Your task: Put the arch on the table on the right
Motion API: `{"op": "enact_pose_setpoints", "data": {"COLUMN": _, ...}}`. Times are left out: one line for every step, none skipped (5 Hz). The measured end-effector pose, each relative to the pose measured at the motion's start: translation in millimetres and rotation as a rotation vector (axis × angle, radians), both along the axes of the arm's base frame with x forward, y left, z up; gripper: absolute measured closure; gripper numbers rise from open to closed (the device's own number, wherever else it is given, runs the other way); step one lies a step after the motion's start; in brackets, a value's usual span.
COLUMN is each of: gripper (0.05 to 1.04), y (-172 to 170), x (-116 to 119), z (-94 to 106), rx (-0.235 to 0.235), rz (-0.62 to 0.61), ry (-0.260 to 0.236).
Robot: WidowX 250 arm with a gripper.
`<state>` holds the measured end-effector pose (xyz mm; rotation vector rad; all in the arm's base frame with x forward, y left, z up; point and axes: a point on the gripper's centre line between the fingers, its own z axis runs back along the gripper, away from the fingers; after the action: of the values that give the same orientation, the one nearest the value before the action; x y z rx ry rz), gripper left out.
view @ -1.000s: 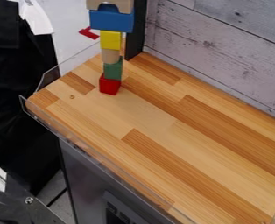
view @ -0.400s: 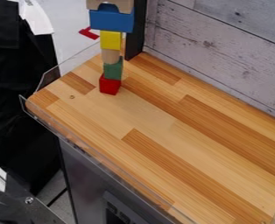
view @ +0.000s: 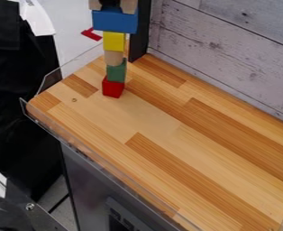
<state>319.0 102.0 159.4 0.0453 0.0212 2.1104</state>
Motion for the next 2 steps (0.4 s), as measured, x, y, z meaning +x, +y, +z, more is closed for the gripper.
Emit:
{"op": "enact_pose_setpoints", "data": {"gripper": 0.394, "y": -0.5, "x": 1.5, "z": -4.2, "rx": -0.011, "rz": -0.007, "ry": 0.005}}
{"op": "enact_pose_setpoints", "data": {"gripper": 0.497, "y": -0.4, "x": 3.3, "z": -3.9, "rx": -0.014, "rz": -0.01, "ry": -0.008}}
